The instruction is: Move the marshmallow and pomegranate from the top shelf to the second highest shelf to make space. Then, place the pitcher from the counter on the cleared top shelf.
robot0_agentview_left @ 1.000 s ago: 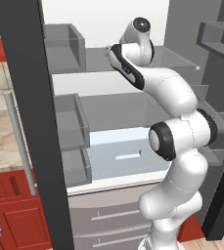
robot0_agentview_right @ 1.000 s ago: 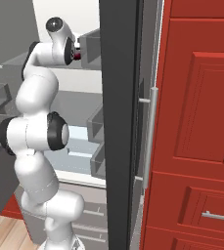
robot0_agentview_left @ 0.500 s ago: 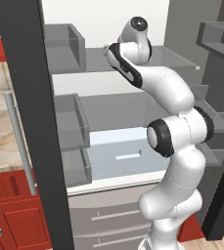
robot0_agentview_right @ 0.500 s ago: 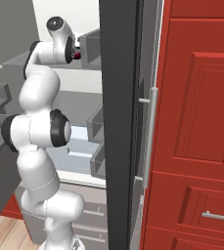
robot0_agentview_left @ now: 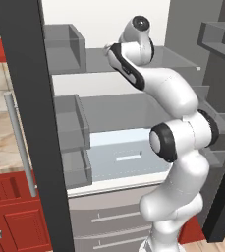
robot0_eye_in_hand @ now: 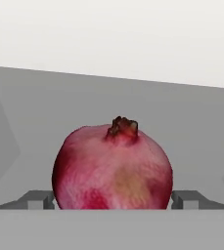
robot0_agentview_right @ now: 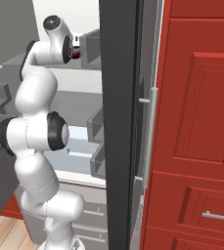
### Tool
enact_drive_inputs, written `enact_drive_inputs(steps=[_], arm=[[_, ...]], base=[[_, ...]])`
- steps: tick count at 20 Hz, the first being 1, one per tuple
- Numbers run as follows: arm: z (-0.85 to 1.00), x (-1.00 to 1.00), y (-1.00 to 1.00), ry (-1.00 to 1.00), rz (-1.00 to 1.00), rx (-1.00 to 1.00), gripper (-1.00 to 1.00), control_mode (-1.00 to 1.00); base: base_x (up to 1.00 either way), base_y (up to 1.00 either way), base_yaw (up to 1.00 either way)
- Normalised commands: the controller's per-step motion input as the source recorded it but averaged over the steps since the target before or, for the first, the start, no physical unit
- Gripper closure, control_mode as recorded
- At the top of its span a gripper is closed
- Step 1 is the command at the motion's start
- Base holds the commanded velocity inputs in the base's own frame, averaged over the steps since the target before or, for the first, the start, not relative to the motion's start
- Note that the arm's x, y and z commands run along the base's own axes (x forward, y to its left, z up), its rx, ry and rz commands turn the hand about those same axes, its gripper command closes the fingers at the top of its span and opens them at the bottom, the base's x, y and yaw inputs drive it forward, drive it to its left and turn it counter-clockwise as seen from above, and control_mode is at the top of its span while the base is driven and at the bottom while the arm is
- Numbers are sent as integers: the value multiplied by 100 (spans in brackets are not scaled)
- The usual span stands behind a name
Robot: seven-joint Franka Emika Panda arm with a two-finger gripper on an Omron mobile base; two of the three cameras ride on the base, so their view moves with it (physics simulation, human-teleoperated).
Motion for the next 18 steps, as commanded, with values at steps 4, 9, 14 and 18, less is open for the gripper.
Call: enact_drive_inputs(steps=[4, 9, 14, 18], arm=[[0, -94, 24, -10, 0, -1, 100, -100], [0, -100, 33, -1, 0, -1, 100, -100], [-7, -100, 10, 2, 0, 0, 100, -100], [-18, -100, 0, 10, 0, 0, 100, -100]], base=[[0, 0, 0], [0, 0, 0], [0, 0, 0], [0, 0, 0]])
